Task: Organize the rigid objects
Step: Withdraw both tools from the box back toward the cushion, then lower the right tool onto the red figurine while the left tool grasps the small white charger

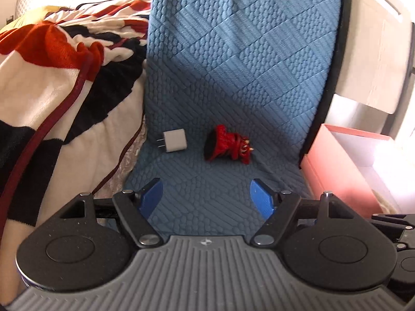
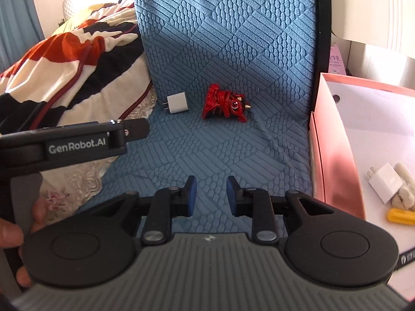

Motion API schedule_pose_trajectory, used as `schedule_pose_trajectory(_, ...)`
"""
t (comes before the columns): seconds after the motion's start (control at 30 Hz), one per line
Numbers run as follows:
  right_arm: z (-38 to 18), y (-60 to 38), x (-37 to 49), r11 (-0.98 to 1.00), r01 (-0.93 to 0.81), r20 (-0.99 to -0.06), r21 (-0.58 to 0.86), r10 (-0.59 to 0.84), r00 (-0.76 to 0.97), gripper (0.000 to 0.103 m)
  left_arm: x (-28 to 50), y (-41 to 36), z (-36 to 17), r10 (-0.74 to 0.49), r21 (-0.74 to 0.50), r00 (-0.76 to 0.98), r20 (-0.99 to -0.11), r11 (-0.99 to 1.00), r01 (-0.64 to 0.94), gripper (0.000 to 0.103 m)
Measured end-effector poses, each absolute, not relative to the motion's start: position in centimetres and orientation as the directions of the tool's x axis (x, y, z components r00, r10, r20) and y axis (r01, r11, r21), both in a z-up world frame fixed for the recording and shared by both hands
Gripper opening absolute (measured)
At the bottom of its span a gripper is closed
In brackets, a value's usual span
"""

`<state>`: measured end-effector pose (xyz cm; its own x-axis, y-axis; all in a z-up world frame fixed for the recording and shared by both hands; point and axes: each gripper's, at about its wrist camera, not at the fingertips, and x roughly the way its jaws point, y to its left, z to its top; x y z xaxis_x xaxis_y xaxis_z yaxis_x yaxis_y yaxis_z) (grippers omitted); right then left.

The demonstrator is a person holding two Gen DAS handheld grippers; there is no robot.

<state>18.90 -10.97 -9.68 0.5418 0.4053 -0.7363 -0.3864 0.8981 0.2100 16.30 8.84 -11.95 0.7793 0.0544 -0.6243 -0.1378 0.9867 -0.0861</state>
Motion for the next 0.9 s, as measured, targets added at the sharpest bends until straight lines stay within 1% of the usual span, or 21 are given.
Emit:
schedule_pose_trajectory(0.07, -10.1, -10.7, 19.7, 0.895, -0.394, -0.735, 0.212, 0.411, 0.539, 0.028, 16.9, 9.2, -12.2, 0.043, -0.09, 0.778, -0.627, 0.988, -0.127, 0.079)
schedule_pose_trajectory(0.27, -11.0, -9.6, 22.6, 0.89, -0.401, -0.712, 0.218, 0.426, 0.559, 0.028, 19.5, 9.8, -12.8, 0.093, -0.042, 0.774, -0.626, 0.987, -0.153, 0.079)
schedule_pose_trajectory(0.47, -11.7, -9.1, 24.9, 0.884, -0.408, -0.703, 0.229, 0.439, 0.559, 0.028, 23.6, 10.1, -13.7, 0.073, -0.101, 0.753, -0.654, 0.978, -0.182, 0.079)
schedule_pose_trajectory(0.6, -12.5, -8.7, 26.1, 0.871, -0.412, -0.7, 0.266, 0.469, 0.539, 0.029, 26.0, 10.1, -13.8, 0.089, -0.1, 0.76, -0.644, 0.975, -0.199, 0.079)
schedule_pose_trajectory(0.77, -13.3, -8.3, 27.6, 0.853, -0.411, -0.689, 0.32, 0.508, 0.517, 0.029, 28.6, 11.3, -14.3, 0.096, -0.101, 0.743, -0.662, 0.971, -0.215, 0.079)
schedule_pose_trajectory(0.9, -13.6, -8.0, 29.1, 0.846, -0.401, -0.686, 0.351, 0.524, 0.505, 0.029, 30.0, 13.0, -14.6, 0.087, -0.131, 0.734, -0.674, 0.963, -0.234, 0.079)
